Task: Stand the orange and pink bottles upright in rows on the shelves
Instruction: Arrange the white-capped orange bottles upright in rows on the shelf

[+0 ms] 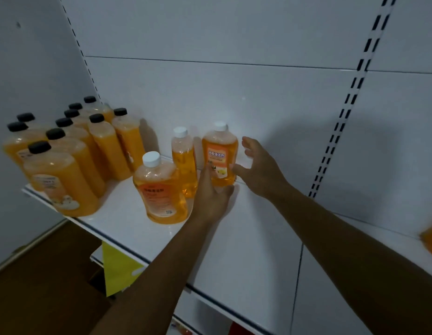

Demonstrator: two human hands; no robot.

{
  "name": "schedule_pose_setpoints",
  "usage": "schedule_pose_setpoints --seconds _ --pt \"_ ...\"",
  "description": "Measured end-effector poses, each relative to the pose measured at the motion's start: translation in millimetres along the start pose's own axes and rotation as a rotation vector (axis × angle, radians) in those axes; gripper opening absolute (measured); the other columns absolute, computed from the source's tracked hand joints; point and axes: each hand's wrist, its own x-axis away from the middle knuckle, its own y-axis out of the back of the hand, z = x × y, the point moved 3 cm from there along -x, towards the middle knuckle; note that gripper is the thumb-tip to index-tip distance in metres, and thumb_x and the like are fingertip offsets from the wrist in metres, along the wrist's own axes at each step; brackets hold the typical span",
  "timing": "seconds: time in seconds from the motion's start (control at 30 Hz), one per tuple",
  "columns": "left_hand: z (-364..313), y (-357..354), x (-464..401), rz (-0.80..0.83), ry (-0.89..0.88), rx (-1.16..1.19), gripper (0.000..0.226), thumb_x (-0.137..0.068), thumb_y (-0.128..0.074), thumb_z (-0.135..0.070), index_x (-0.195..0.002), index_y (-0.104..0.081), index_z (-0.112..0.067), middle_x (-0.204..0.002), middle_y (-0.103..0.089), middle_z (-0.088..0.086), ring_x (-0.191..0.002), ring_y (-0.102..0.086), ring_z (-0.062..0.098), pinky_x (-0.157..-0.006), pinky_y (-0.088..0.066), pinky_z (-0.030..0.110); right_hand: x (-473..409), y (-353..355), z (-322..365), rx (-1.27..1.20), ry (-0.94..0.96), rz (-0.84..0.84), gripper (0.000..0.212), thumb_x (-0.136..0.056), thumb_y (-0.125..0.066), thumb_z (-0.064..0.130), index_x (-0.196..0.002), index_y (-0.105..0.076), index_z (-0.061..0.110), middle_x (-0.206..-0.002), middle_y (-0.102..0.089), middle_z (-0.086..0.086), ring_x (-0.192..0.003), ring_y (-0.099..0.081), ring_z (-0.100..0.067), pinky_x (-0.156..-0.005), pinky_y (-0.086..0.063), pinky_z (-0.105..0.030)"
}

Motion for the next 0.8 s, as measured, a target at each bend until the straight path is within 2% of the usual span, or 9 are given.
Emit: schedule_pose_setpoints --seconds 0.07,0.17,0.27,0.37,0.43,0.5,0.57,0.7,0.8 --pt "5.9 -2.2 -9.7 -0.016 -0.008 0.052 0.046 -0.096 -0.058 -0.029 -0.138 -0.040 -0.034 -0.131 -0.055 -0.015 -0.120 -0.055 0.008 -0.101 -0.049 0.042 -10.0 -10.8 5.1 -0.017 0.011 -0.022 0.070 -0.086 -0.070 0.025 -0.145 -0.033 0.016 -0.143 -0.043 0.000 -0.124 -0.044 -0.011 -0.095 -0.036 -0.023" --pt "14.0 -5.8 -18.1 0.015 0.006 0.123 0.045 -0.098 -0.055 -0.016 -0.134 -0.040 -0.040 -0.123 -0.059 -0.020 -0.115 -0.058 0.004 -0.095 -0.053 0.031 -24.0 -22.9 5.7 -0.001 -0.001 -0.075 0.080 -0.083 -0.073 0.023 -0.148 -0.028 0.014 -0.143 -0.037 -0.006 -0.129 -0.041 -0.018 -0.102 -0.038 -0.029" --pt "21.0 -5.7 -19.6 0.052 -0.021 0.100 0.049 -0.095 -0.055 -0.014 -0.136 -0.041 -0.037 -0.125 -0.061 -0.009 -0.114 -0.060 0.011 -0.094 -0.054 0.039 -34.1 -28.1 1.9 0.028 -0.038 -0.110 0.078 -0.079 -0.075 0.022 -0.144 -0.034 0.015 -0.137 -0.032 -0.008 -0.127 -0.038 -0.022 -0.105 -0.037 -0.032" --pt "23.3 -9.4 -13.7 0.141 -0.045 0.044 0.065 -0.085 -0.054 -0.030 -0.146 -0.032 -0.031 -0.132 -0.056 -0.005 -0.119 -0.057 0.013 -0.097 -0.052 0.043 -33.7 -27.7 1.2 0.035 0.003 -0.218 0.063 -0.074 -0.077 0.018 -0.127 -0.043 0.012 -0.127 -0.037 -0.007 -0.115 -0.043 -0.021 -0.094 -0.040 -0.028" --pt "24.0 -11.2 -7.8 0.172 -0.097 0.000 0.064 -0.085 -0.055 -0.029 -0.145 -0.035 -0.027 -0.133 -0.056 -0.006 -0.121 -0.055 0.010 -0.099 -0.051 0.039 -28.9 -24.9 0.7 -0.002 0.000 -0.253 0.054 -0.075 -0.077 0.017 -0.117 -0.042 0.014 -0.118 -0.045 -0.005 -0.103 -0.049 -0.017 -0.082 -0.041 -0.024" --pt "23.8 -9.4 -3.5 0.177 -0.137 -0.035 0.056 -0.085 -0.055 -0.029 -0.140 -0.044 -0.024 -0.130 -0.058 -0.007 -0.119 -0.056 0.009 -0.099 -0.051 0.040 -22.9 -16.9 -1.8 -0.030 -0.030 -0.266 0.049 -0.078 -0.076 0.018 -0.112 -0.041 0.018 -0.111 -0.051 -0.002 -0.099 -0.054 -0.017 -0.080 -0.048 -0.030" --pt "21.0 -9.0 -0.4 0.169 -0.124 -0.041 0.048 -0.085 -0.061 -0.025 -0.133 -0.050 -0.026 -0.128 -0.060 -0.008 -0.118 -0.055 0.006 -0.099 -0.050 0.041 -12.5 -1.4 -5.8 -0.042 -0.041 -0.266 0.048 -0.080 -0.075 0.020 -0.116 -0.043 0.019 -0.108 -0.053 0.002 -0.097 -0.055 -0.017 -0.080 -0.050 -0.030" --pt "9.4 -30.1 7.5 0.185 0.022 -0.132 0.087 -0.080 -0.077 -0.025 -0.150 -0.027 -0.021 -0.150 -0.040 0.001 -0.135 -0.040 0.018 -0.111 -0.038 0.042 24.1 42.6 -22.0 -0.014 -0.045 -0.206 0.053 -0.081 -0.075 0.022 -0.128 -0.051 0.019 -0.112 -0.057 0.006 -0.101 -0.054 -0.011 -0.082 -0.045 -0.021" --pt "1.0 -69.5 17.1 0.351 -0.032 -0.066 0.072 -0.080 -0.077 -0.030 -0.141 -0.039 -0.026 -0.134 -0.054 -0.005 -0.125 -0.051 0.018 -0.097 -0.048 0.032 60.8 81.2 -38.0 0.055 -0.071 -0.183 0.053 -0.081 -0.075 0.021 -0.129 -0.051 0.022 -0.120 -0.058 0.002 -0.107 -0.055 -0.015 -0.090 -0.049 -0.029"
